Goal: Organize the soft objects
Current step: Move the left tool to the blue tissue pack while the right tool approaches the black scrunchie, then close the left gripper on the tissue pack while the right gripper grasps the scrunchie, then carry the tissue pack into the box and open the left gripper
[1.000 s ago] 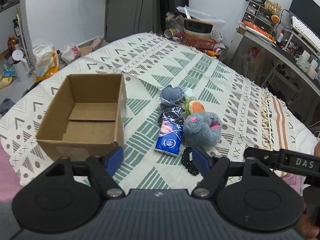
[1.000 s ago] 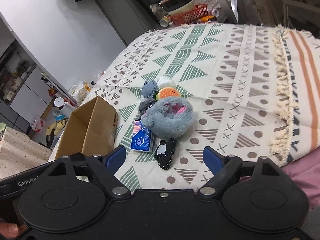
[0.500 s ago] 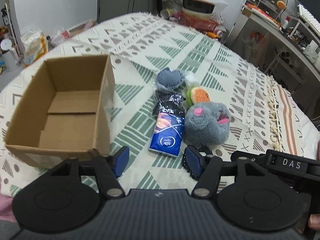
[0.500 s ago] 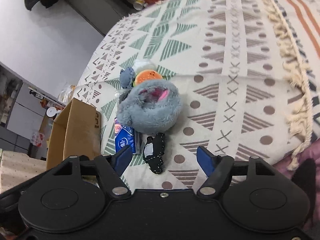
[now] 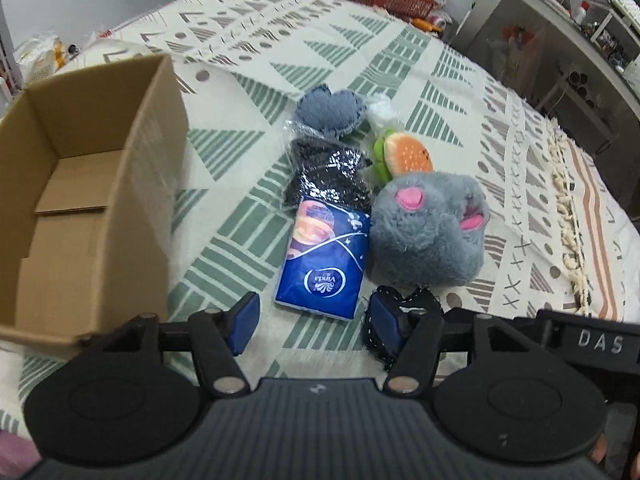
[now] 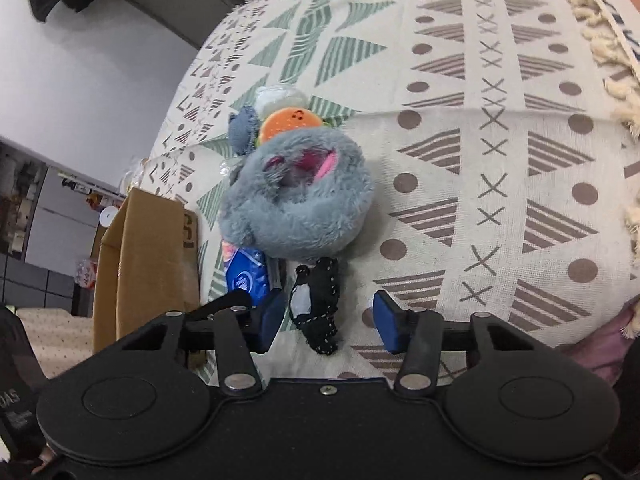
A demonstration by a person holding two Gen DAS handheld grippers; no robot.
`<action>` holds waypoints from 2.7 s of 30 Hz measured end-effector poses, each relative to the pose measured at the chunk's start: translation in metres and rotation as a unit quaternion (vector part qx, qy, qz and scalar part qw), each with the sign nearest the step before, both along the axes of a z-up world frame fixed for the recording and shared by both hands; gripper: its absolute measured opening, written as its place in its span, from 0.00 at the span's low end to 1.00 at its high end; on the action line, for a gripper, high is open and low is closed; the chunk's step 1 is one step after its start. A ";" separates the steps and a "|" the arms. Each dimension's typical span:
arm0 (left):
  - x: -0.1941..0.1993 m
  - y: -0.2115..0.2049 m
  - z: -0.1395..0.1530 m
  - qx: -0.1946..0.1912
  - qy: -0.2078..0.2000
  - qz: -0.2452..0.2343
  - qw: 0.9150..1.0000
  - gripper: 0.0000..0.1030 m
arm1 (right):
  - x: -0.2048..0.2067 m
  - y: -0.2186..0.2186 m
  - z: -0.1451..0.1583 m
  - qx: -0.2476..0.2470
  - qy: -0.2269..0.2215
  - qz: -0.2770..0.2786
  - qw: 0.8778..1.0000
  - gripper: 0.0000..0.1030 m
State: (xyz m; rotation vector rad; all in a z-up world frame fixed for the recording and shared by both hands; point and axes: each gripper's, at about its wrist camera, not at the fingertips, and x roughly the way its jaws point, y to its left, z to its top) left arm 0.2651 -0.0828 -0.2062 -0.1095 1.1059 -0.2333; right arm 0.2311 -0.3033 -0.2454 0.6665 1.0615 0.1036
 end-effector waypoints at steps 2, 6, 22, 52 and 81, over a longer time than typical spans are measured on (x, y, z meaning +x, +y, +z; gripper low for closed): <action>0.005 -0.002 -0.005 0.002 0.003 0.000 1.000 0.59 | 0.003 0.000 -0.004 0.006 0.006 -0.005 1.000 0.47; 0.014 -0.006 -0.017 0.005 0.015 0.002 1.000 0.59 | 0.011 -0.002 -0.013 0.024 0.020 -0.015 0.999 0.44; 0.021 -0.011 -0.027 0.024 0.007 -0.003 1.000 0.50 | 0.024 0.009 -0.029 0.029 0.043 -0.013 0.999 0.26; -0.049 0.015 0.087 0.044 -0.081 0.020 0.996 0.48 | -0.020 0.011 0.050 -0.009 -0.145 0.003 0.989 0.18; -0.048 0.106 0.117 0.005 -0.115 0.093 0.989 0.48 | -0.031 0.071 0.122 -0.013 -0.239 0.037 0.970 0.18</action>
